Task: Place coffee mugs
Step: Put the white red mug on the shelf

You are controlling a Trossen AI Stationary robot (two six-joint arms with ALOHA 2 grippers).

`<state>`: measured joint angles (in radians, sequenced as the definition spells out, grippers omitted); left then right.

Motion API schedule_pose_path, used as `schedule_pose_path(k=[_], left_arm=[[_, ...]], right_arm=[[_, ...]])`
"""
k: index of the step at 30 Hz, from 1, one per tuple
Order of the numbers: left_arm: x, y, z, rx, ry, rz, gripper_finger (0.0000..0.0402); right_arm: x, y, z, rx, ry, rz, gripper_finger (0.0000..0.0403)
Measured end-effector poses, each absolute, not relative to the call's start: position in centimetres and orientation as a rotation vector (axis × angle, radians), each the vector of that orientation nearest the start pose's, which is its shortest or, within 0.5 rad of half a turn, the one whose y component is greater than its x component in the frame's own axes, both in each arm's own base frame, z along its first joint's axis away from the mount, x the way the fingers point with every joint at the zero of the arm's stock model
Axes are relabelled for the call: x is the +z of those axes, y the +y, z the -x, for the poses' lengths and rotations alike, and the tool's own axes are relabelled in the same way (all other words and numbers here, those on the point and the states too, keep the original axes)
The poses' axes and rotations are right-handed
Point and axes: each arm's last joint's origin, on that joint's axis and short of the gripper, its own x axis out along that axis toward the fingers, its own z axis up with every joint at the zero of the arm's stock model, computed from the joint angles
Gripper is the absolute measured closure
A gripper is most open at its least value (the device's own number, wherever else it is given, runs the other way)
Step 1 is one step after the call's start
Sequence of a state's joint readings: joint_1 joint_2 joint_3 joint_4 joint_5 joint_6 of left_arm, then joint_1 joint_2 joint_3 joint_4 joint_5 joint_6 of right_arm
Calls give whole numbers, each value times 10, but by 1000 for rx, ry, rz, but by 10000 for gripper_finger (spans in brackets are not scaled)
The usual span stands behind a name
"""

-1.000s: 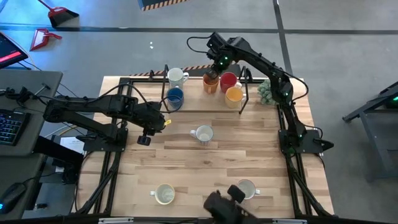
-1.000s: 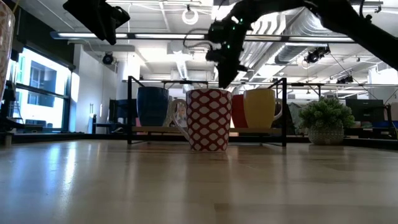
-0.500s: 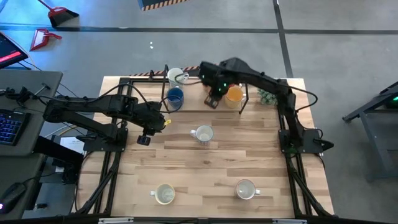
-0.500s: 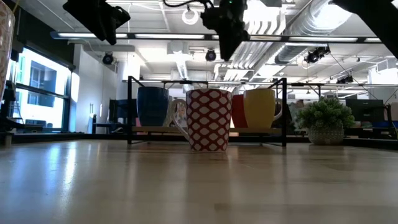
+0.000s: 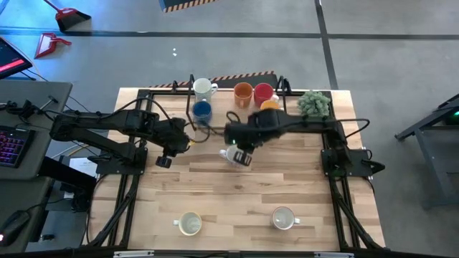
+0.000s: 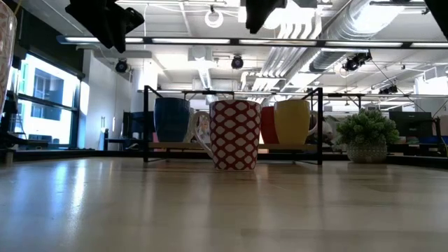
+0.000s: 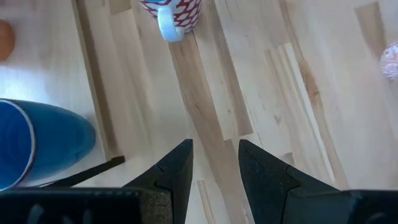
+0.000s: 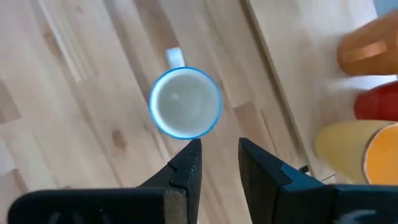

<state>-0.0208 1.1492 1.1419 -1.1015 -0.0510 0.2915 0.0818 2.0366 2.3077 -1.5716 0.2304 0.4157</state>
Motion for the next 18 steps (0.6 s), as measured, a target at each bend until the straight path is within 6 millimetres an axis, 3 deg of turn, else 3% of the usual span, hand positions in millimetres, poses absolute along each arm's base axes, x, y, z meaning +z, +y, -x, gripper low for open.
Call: schedule_pose_path(k=[10, 18], left_arm=[[316, -2, -199, -83, 1111, -266, 282], [316, -2, -199, -71, 1112, -246, 282]], right_arm=[[367, 100, -374, -339, 1207, -130, 321], [324, 161, -385, -306, 1264, -73, 321]])
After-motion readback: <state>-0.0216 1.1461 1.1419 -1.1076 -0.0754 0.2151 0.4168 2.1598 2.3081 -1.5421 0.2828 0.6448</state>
